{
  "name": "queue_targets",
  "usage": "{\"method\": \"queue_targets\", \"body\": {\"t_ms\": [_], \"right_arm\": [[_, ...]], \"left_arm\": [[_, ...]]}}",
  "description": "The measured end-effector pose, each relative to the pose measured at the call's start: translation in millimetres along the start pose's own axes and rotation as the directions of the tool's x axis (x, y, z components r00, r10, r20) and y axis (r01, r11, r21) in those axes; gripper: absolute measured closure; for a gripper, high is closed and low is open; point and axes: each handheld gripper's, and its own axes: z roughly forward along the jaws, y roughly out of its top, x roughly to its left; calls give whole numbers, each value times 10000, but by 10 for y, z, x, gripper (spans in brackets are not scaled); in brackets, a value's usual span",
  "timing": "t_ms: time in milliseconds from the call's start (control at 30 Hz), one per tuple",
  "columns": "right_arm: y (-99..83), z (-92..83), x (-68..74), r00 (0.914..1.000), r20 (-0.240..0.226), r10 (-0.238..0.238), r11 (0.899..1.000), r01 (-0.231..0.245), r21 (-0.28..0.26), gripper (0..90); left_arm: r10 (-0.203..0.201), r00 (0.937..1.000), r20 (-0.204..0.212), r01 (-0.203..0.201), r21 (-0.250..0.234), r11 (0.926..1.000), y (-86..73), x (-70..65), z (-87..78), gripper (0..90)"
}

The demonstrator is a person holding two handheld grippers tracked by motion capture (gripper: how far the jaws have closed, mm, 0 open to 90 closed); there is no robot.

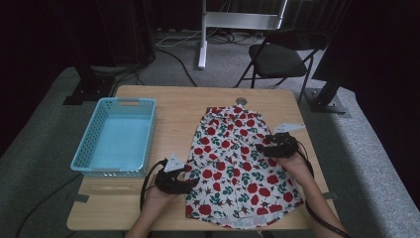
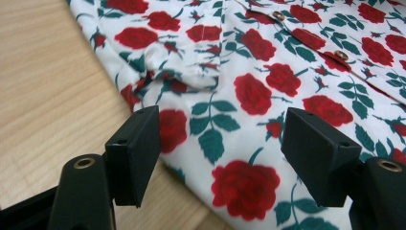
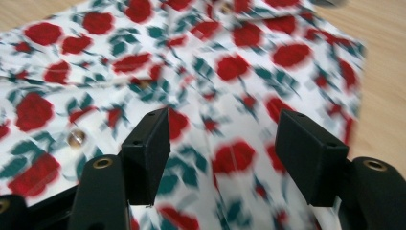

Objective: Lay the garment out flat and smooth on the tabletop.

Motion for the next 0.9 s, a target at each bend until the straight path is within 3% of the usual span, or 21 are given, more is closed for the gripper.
{"method": "queue_targets", "body": {"t_ms": [233,300,367,400,600,700,833,900], "right_arm": [[290,307,69,9997,-194,-154,9986,163,496,428],[356,394,92,9998,-104,-142,9979,148,627,461],[406,480,118,9999,29,-103,9969,100,785,479],[423,526,123,9998,91,-160,9958,152,904,484],[445,763,124,9995,288,-149,9894,106,1451,510],[432,829,116,9994,289,-192,9863,142,1646,536],[415,865,115,9994,277,-226,9845,175,1745,575],[411,862,111,9994,225,-260,9848,217,1722,610]], "left_arm": [[-17,10000,-48,12,-944,9955,-69,0,-171,274],[-60,9988,-486,24,-739,9973,-81,-4,-189,269],[-149,9980,-615,110,-630,9980,-99,16,-194,244],[-227,9974,-679,196,-453,9988,-107,26,-188,153],[-19,9988,-497,-6,-509,9987,-156,12,-192,121],[173,9991,-392,-192,-492,9986,-155,3,-196,121],[158,9991,-404,-191,-817,9965,-168,6,-214,119],[133,9993,-350,-157,-707,9974,-166,14,-212,36]]}}
